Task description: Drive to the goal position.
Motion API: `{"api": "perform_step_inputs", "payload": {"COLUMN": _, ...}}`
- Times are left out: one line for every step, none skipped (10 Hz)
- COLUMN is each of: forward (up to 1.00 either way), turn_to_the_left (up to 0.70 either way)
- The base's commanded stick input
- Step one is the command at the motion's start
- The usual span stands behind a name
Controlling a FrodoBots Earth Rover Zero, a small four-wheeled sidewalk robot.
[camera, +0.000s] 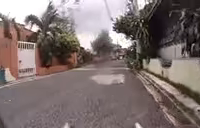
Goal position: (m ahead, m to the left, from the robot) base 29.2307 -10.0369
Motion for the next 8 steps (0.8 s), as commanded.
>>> {"api": "perform_step_inputs", "payload": {"forward": 0.7, "turn_to_the_left": 0.0}}
{"api": "perform_step_inputs", "payload": {"forward": 0.7, "turn_to_the_left": 0.0}}
{"api": "perform_step_inputs", "payload": {"forward": 0.7, "turn_to_the_left": 0.0}}
{"api": "perform_step_inputs", "payload": {"forward": 0.7, "turn_to_the_left": 0.0}}
{"api": "perform_step_inputs", "payload": {"forward": 0.7, "turn_to_the_left": 0.0}}
{"api": "perform_step_inputs", "payload": {"forward": 0.7, "turn_to_the_left": 0.0}}
{"api": "perform_step_inputs", "payload": {"forward": 0.7, "turn_to_the_left": 0.0}}
{"api": "perform_step_inputs", "payload": {"forward": 0.7, "turn_to_the_left": 0.0}}
